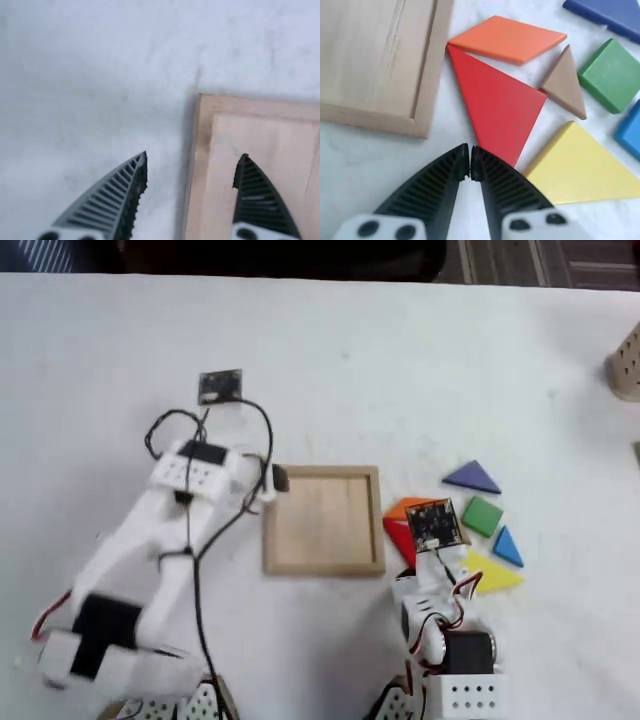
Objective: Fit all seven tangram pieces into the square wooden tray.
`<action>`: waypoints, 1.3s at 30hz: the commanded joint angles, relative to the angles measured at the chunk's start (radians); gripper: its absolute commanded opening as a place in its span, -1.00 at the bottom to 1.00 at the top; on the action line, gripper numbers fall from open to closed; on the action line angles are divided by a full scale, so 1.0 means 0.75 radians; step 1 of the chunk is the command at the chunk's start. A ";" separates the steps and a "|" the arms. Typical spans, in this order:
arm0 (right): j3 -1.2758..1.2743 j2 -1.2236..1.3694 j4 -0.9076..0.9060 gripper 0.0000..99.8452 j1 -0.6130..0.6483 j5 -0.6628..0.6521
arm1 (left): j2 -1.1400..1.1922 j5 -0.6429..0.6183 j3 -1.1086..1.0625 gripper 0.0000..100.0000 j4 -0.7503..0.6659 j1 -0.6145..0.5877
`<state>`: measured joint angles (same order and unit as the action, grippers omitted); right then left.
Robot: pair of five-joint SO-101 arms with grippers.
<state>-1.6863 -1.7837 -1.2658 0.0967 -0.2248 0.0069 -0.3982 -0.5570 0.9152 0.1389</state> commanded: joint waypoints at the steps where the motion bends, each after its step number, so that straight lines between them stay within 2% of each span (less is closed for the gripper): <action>1: -0.006 -0.019 -0.001 -0.96 0.003 0.012 | 0.193 -0.025 0.223 -0.44 0.080 -0.021; 10: -0.006 -0.019 -0.001 -0.96 0.001 0.012 | 0.510 -0.018 0.540 -0.44 0.301 -0.085; 15: -0.006 -0.019 -0.001 -0.96 0.001 0.012 | 0.543 -0.010 0.657 -0.44 0.370 -0.167; 19: -0.006 -0.019 -0.001 -0.96 0.001 0.012 | 0.529 0.119 0.726 -0.44 0.407 -0.230; 22: -0.006 -0.019 -0.001 -0.96 0.001 0.012 | 0.527 0.127 0.751 -0.44 0.413 -0.236; 34: -0.006 -0.019 -0.001 -0.96 0.001 0.012 | 0.541 0.129 0.739 -0.43 0.401 -0.013; 39: -0.006 -0.019 -0.001 -0.96 0.003 0.012 | 0.629 0.219 0.755 -0.43 0.366 0.079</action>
<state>-1.6863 -1.7837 -1.2658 0.0967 -0.2248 0.4549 -0.2616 -0.0476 1.2083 0.1450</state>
